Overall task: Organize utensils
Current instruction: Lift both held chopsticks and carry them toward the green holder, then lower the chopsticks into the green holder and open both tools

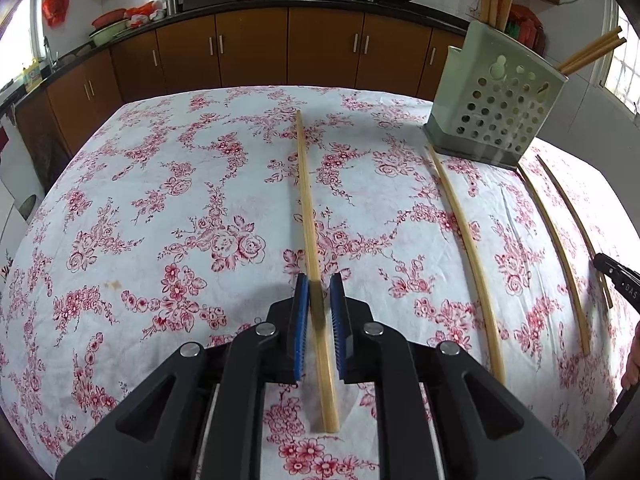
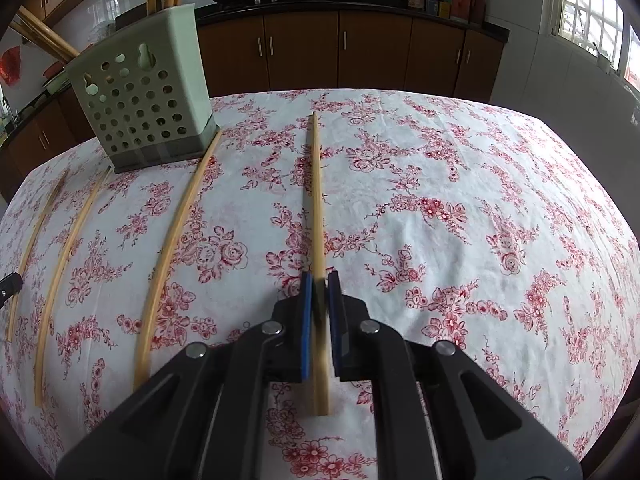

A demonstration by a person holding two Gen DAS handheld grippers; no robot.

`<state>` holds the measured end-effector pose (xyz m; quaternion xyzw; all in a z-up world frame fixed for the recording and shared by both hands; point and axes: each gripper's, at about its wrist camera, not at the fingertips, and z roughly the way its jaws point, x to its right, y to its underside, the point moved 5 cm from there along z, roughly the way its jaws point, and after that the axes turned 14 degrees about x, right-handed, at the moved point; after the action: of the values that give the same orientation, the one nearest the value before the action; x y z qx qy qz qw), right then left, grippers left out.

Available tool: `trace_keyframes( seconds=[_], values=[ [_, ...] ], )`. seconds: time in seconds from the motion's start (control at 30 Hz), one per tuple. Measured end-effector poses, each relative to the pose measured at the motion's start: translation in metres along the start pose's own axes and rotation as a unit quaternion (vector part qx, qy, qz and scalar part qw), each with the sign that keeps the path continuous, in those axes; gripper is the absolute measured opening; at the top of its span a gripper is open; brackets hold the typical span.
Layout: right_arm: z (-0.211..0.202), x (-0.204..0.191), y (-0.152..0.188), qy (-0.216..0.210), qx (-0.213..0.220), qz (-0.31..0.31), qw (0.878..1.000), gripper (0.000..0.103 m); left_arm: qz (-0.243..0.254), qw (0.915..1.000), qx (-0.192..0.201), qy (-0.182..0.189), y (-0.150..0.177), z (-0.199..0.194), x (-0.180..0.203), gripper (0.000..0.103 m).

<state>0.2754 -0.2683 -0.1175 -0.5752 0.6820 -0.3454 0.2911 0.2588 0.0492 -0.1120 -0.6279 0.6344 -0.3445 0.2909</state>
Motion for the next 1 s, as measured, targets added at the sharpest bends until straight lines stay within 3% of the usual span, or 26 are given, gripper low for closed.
trace_keyframes(
  seconds=[0.43,0.73,1.0],
  values=[
    [-0.011,0.006,0.002,-0.005,0.004,0.004,1.0,0.008,0.002,1.0,0.0,-0.01,-0.001,-0.01,-0.005,0.008],
    [-0.064,0.022,-0.053,-0.015,0.104,0.029,0.994,0.008,-0.017,0.9946,0.102,0.006,-0.06,-0.066,-0.008,0.008],
    [-0.099,0.032,-0.096,-0.02,0.174,0.049,0.983,0.008,-0.037,0.9858,0.163,0.015,-0.101,-0.097,-0.006,0.007]
  ],
)
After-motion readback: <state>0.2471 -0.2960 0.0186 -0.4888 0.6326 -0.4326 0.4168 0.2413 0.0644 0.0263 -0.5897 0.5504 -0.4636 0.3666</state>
